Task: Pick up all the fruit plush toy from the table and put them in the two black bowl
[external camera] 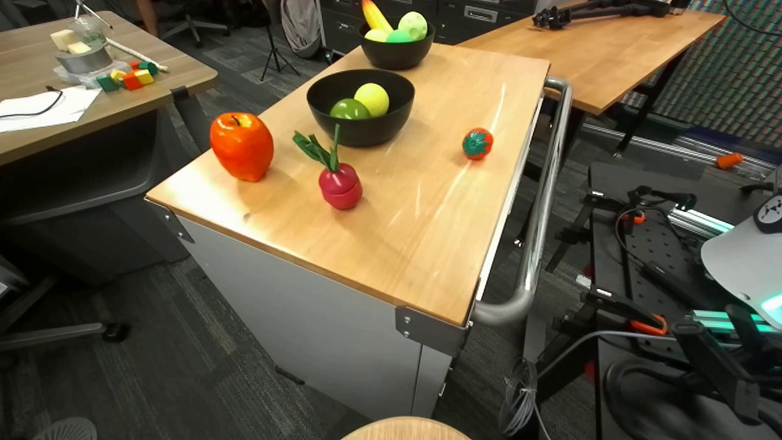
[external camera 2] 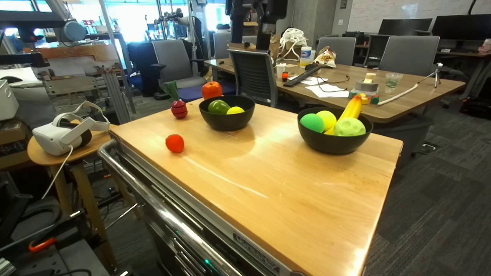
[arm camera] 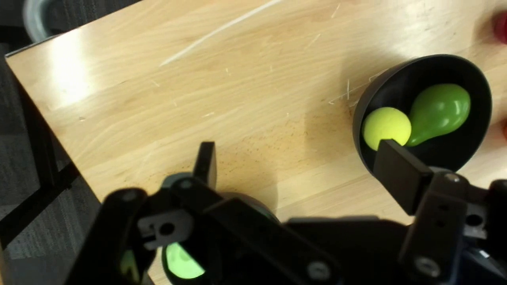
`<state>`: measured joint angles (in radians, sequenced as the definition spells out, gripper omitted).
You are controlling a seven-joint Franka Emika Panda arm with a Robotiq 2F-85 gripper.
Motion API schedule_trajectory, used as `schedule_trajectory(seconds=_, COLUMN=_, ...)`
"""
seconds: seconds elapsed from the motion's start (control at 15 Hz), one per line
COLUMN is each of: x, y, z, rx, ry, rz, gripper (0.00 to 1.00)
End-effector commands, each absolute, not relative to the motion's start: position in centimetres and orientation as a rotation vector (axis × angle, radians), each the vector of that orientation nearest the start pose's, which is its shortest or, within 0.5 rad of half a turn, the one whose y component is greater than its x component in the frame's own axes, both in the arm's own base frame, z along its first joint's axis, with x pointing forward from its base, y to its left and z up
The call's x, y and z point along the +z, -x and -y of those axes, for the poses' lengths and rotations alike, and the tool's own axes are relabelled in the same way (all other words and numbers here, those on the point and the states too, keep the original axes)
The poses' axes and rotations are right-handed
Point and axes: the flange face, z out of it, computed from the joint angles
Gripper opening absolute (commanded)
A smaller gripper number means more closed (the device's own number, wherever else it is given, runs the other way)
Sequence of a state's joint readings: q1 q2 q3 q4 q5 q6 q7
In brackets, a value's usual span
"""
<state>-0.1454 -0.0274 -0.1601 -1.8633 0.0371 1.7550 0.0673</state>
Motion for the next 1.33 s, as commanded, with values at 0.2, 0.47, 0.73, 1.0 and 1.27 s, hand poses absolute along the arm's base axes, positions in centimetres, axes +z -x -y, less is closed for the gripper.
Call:
schedule_trajectory(seconds=0.2, x=47.0, y=-58.3, z=3.1, rx=0.16, ry=2.942, rz=-0.077, gripper=1.0)
schedule_trajectory(seconds=0.47, x=42.6, y=-61.7, z=-6.5, rx=0.318, ry=2.951, rz=0.246, gripper=1.0)
schedule_trajectory(seconds=0.73, x=39.4, y=-63.6, z=-12.1, rx=0.491, ry=2.931, rz=0.488, gripper=1.0)
schedule_trajectory(seconds=1.0, x=37.8, y=-64.9, z=-15.0, rx=0.535, ry=2.948, rz=0.615, gripper=0.98)
schedule_trajectory(seconds=1.27, x=37.8, y=-65.6, z=-17.7, rx=0.533, ry=2.869, rz=0.714, gripper=0.99)
